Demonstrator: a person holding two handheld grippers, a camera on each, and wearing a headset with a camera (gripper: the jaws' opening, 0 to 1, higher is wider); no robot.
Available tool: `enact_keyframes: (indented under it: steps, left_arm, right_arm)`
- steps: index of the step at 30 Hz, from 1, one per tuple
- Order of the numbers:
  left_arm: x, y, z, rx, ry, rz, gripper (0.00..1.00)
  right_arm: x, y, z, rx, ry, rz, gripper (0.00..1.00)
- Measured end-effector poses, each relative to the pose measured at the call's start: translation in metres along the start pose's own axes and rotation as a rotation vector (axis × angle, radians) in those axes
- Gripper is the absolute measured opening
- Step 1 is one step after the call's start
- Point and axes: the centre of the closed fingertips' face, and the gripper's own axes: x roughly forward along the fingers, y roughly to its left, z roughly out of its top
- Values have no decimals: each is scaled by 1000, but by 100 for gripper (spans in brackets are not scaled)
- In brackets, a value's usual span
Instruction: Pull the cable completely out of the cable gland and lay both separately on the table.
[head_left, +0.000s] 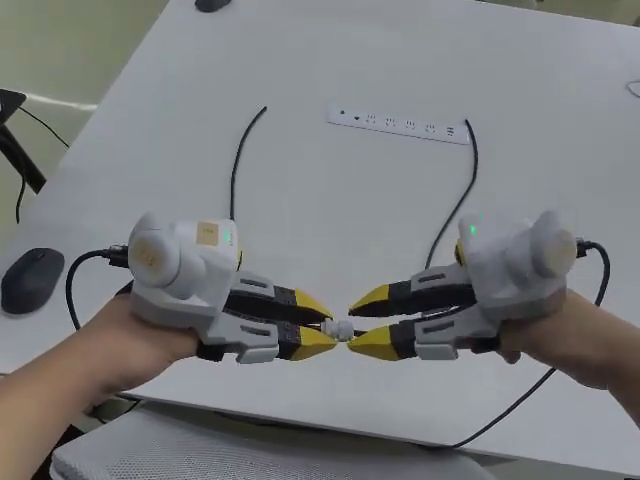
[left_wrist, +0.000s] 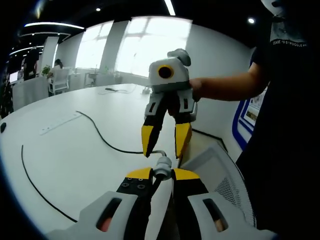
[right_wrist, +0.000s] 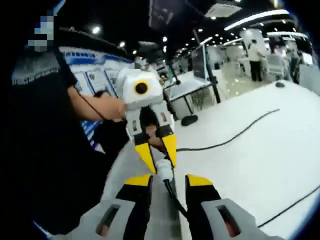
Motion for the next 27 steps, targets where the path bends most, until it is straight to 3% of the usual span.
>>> enact_keyframes:
  steps: [2, 6, 9, 13, 17, 27]
  left_arm:
    - [0, -1, 0, 29, 2, 2, 15]
    - [1, -1, -1, 49, 12, 1, 15]
    - [2, -1, 0, 56, 12, 1, 15]
    - [2, -2, 2, 76, 19, 2, 15]
    - [2, -2, 2, 87, 26, 0, 15]
    - [2, 0, 4, 119, 32, 11, 15]
  right_arm:
    - [-1, -2, 3, 33, -17, 39, 23]
    - [1, 4, 0, 128, 5, 124, 18]
    - [5, 1, -3, 123, 21, 117, 17]
    - [9, 7, -1, 151, 10, 154, 17]
    - [14, 10, -7, 156, 36, 169, 15]
    - [14, 8, -4, 209, 7, 195, 11]
